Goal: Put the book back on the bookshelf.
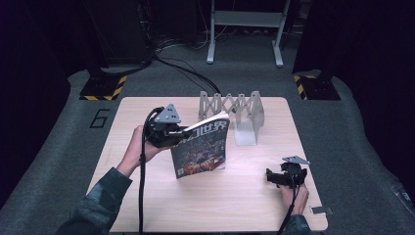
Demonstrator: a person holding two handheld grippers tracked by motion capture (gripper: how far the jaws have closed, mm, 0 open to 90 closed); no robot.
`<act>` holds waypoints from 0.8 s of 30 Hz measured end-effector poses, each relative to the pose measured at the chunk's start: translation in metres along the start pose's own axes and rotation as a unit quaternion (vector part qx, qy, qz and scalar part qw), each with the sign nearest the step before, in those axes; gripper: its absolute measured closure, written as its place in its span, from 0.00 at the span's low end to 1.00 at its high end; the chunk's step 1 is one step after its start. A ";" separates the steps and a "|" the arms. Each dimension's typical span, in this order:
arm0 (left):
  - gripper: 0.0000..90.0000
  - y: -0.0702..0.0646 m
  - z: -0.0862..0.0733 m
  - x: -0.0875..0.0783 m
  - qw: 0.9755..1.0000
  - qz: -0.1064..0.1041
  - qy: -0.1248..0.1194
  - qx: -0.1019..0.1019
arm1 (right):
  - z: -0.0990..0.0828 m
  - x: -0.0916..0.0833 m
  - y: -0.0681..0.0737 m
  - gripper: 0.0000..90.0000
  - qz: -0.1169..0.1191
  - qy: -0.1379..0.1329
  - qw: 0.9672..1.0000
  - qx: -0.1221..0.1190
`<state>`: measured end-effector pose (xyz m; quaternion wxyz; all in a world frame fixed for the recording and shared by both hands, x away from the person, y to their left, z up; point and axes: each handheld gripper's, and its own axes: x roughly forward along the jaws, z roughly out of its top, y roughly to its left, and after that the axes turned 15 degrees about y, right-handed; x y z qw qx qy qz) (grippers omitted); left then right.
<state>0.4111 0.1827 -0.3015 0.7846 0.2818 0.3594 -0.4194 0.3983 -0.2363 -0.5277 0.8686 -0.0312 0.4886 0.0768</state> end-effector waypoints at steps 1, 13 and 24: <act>0.90 0.000 0.000 0.000 1.000 -0.001 0.003 -0.001 | 0.001 0.002 0.000 0.04 -0.001 -0.001 1.000 -0.011; 0.91 -0.005 0.013 -0.001 0.999 0.012 0.020 -0.025 | 0.001 0.002 -0.001 0.03 0.001 0.000 1.000 -0.008; 0.92 -0.012 0.035 -0.005 0.999 0.027 0.041 -0.024 | 0.001 0.002 -0.002 0.04 0.002 0.000 1.000 -0.008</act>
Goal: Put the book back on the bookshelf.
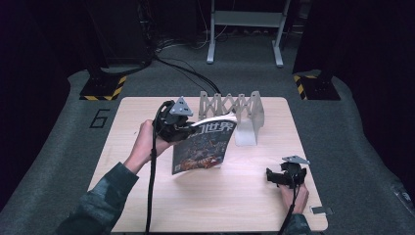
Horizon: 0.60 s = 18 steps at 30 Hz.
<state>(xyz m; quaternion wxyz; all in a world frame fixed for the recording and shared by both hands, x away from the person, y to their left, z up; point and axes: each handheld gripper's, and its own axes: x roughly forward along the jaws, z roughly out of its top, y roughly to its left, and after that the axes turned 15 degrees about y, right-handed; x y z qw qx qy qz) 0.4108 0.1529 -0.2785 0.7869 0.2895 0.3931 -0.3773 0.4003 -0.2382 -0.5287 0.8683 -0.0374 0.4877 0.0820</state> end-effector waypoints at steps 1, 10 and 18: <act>0.92 0.000 0.001 0.000 1.000 0.002 0.001 -0.001 | 0.000 0.000 0.000 0.04 0.000 0.000 1.000 0.000; 0.92 0.004 0.009 -0.005 1.000 0.003 0.006 -0.012 | 0.000 0.000 0.000 0.05 0.000 0.000 1.000 0.001; 0.92 0.011 0.016 -0.010 0.999 0.008 -0.004 -0.033 | 0.000 0.000 0.000 0.05 0.000 0.000 1.000 0.001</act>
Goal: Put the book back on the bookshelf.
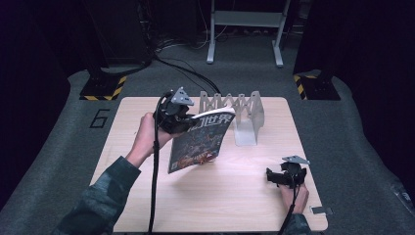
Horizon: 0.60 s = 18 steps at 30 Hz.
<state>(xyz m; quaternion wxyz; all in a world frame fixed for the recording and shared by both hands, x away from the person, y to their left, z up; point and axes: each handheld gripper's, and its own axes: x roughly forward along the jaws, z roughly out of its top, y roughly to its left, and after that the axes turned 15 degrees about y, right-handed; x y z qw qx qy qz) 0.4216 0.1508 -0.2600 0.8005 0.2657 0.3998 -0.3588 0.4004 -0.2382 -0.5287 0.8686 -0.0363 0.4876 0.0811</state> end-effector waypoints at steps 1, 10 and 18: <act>0.92 0.000 0.001 0.000 1.000 -0.002 0.001 -0.004 | 0.000 0.000 0.000 0.05 0.000 0.000 1.000 0.000; 0.92 0.008 0.011 -0.002 1.000 0.004 -0.001 -0.031 | 0.000 0.000 0.000 0.05 0.001 -0.002 1.000 0.001; 0.92 0.017 0.017 0.001 0.999 0.010 -0.003 -0.053 | 0.000 0.000 0.000 0.06 0.001 -0.003 1.000 0.001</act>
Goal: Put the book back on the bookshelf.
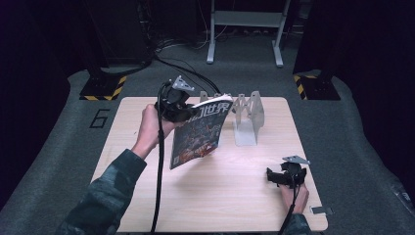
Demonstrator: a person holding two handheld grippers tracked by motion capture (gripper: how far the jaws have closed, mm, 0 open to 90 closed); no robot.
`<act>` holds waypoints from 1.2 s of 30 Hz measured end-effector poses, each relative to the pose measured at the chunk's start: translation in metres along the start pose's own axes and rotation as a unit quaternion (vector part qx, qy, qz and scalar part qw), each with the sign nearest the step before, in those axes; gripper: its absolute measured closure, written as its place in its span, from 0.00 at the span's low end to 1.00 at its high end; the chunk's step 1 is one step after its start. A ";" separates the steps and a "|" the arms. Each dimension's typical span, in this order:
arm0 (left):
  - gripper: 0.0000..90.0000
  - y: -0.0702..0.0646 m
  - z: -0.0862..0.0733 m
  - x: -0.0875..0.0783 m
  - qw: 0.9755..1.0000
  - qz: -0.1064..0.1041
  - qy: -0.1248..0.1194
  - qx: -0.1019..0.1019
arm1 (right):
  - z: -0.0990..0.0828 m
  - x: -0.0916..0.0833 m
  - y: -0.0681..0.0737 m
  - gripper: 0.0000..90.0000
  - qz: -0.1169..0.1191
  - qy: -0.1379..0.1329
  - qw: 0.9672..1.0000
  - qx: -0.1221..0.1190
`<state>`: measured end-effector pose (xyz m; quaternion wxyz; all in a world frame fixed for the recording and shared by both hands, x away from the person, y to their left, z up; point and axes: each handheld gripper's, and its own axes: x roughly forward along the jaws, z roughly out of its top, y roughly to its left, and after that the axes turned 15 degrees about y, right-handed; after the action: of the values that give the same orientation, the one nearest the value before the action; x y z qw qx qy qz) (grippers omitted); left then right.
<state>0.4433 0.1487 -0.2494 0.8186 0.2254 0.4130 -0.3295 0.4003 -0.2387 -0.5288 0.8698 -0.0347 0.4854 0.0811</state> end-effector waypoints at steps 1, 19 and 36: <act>0.92 0.001 0.001 0.001 1.000 0.002 -0.002 -0.005 | 0.000 0.000 0.000 0.06 0.000 0.000 1.000 0.000; 0.92 0.016 0.020 0.014 0.998 0.015 -0.016 -0.060 | 0.000 0.000 0.000 0.06 0.002 0.001 1.000 0.001; 0.92 0.021 0.029 0.041 0.992 0.035 -0.038 -0.119 | 0.000 0.000 0.000 0.06 0.002 -0.001 1.000 0.002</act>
<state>0.4918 0.1300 -0.2648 0.8656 0.1280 0.4097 -0.2579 0.4003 -0.2385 -0.5286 0.8701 -0.0318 0.4850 0.0815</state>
